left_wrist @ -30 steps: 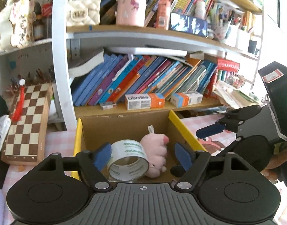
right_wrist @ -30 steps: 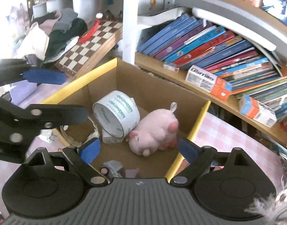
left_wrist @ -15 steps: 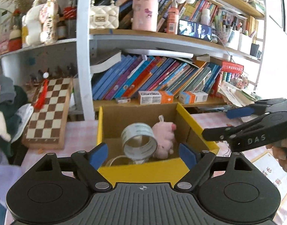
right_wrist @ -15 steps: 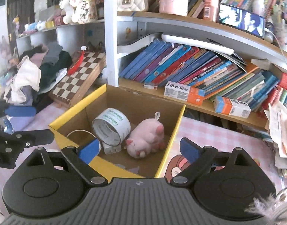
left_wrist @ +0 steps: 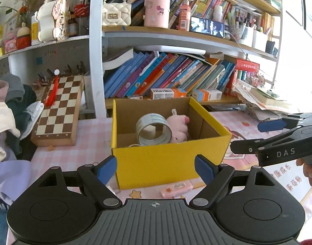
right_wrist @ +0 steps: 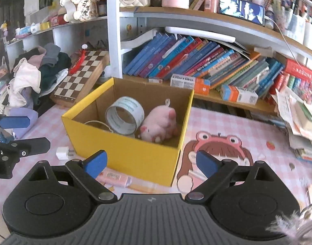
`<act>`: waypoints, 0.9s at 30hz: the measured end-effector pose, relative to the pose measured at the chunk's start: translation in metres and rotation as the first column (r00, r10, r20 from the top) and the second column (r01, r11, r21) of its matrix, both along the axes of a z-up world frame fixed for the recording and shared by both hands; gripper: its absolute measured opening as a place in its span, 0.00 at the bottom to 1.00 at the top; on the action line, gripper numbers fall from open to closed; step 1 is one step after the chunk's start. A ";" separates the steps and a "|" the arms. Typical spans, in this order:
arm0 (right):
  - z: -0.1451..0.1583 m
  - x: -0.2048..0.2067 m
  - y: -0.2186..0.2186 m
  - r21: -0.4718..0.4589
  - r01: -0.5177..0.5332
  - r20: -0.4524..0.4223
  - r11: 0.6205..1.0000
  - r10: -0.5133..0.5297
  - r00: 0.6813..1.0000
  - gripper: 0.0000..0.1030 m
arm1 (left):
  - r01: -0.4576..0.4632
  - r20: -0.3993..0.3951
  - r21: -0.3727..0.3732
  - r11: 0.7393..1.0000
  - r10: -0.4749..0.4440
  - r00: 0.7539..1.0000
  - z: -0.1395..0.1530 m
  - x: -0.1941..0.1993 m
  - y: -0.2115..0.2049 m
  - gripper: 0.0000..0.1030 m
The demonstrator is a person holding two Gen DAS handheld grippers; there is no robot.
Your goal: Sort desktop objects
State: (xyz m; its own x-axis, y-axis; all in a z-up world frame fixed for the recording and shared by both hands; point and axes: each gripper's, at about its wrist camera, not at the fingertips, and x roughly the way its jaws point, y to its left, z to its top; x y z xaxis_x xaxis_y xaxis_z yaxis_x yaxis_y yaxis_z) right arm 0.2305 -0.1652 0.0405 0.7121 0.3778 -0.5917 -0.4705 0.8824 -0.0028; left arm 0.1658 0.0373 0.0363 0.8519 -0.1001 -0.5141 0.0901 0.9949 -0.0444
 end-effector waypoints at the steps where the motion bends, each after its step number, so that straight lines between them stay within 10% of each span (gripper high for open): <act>1: -0.002 -0.004 0.000 0.002 0.007 -0.002 1.000 -0.007 1.000 0.93 | 0.002 0.000 0.001 1.000 -0.002 1.000 -0.001 -0.003 0.000 0.83; 27: -0.047 -0.080 0.022 -0.060 0.068 -0.033 0.996 -0.070 0.997 0.96 | 0.014 -0.074 0.020 1.000 -0.012 0.997 -0.030 -0.053 0.013 0.87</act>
State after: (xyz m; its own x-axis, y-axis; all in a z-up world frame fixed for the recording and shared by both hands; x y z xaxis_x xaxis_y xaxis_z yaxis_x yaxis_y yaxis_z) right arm 0.1504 -0.1431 -0.0070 0.7136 0.2926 -0.6365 -0.4094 0.9115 -0.0401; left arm 0.1130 0.0505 0.0059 0.8099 -0.0999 -0.5780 0.1003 0.9945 -0.0313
